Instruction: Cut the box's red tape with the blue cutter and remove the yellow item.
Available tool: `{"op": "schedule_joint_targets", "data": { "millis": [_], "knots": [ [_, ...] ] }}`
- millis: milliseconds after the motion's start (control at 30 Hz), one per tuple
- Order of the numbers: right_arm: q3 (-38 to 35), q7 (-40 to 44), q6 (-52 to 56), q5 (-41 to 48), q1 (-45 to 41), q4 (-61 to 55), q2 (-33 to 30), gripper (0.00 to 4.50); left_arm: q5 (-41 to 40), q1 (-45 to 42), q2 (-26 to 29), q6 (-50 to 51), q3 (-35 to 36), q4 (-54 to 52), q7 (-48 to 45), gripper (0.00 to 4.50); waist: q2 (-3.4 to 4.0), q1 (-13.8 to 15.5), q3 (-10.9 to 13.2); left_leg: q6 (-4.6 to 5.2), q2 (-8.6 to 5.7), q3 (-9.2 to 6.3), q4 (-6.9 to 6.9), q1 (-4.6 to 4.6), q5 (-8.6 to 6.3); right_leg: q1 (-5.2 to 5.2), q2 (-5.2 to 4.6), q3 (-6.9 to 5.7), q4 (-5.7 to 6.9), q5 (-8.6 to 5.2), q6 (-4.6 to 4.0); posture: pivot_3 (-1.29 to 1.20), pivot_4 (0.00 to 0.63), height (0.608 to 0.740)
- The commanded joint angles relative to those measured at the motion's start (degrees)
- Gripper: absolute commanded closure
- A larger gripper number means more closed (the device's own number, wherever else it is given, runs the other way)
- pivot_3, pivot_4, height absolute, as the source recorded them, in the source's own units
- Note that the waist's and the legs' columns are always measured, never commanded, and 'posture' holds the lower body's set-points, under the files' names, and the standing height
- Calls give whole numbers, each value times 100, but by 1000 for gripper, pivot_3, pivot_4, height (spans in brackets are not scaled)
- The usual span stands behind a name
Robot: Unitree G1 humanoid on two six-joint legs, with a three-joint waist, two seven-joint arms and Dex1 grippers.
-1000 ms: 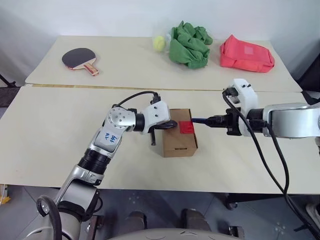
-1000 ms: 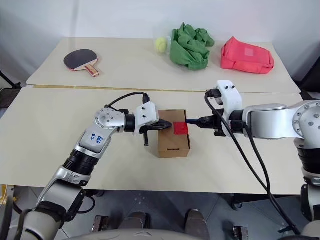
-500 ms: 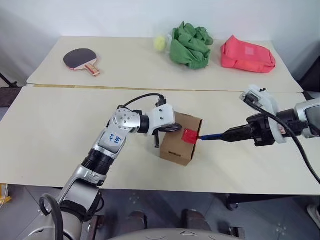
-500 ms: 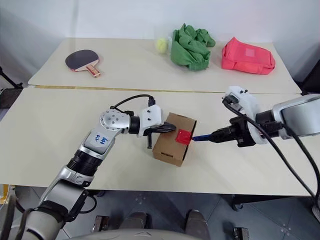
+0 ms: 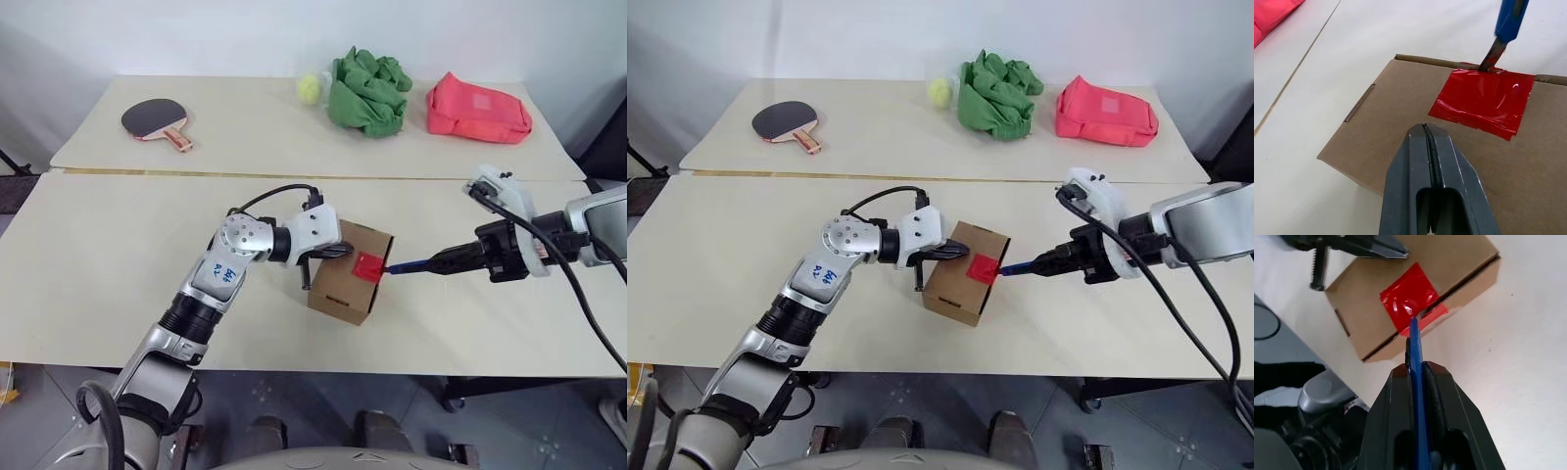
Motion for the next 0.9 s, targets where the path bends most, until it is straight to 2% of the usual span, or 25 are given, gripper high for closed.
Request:
{"op": "schedule_joint_targets", "data": {
  "millis": [33, 267, 400, 533, 733, 900],
  "knots": [
    [-488, -590, -252, 28, 257, -42, 331, 4437, 214, 467, 119, 21, -347, 209, -195, 4500, -5, -26, -11, 0, 3, 0, 0, 3, 0, 0, 2, 0, 3, 1, -2, 0, 150, 740],
    [-1284, -1707, -692, 28, 1149, -628, 904, 4437, -692, 585, 178, 78, 567, -275, -361, 4500, -5, -124, -15, -15, 20, 0, -2, 3, 9, -5, 20, 2, 5, 9, -15, 0, 150, 740],
    [-1300, -2102, -926, 28, 1299, -1067, 979, 4437, -1440, 873, 773, 409, 1090, -854, -1049, 4500, -3, -132, -9, -26, 19, 3, -1, -22, 16, -37, 20, 12, 22, 9, -15, 0, 150, 740],
    [-1245, -2270, -1037, 28, 1291, -1138, 1237, 4437, -1193, 1094, 1134, 286, 868, -924, -1105, 4500, -1, -106, -7, -29, 19, 4, -5, -21, 17, -40, 22, 13, 21, 8, -18, 0, 150, 740],
    [-908, -2683, -1029, 28, 794, -963, 1761, 4437, -1245, 1158, 856, 449, 591, -1301, -983, 4500, -5, -95, 2, -28, 16, -2, -5, -38, 17, -47, 20, 13, 11, 9, -17, 0, 150, 740],
    [-671, -2760, -885, 28, 477, -933, 1836, 4437, -1119, 1192, 825, 480, 414, -1364, -937, 4500, 0, -115, 5, -29, 17, -2, -19, -45, 17, -53, 21, 9, 16, 10, -16, 0, 150, 740]
  ]
}}
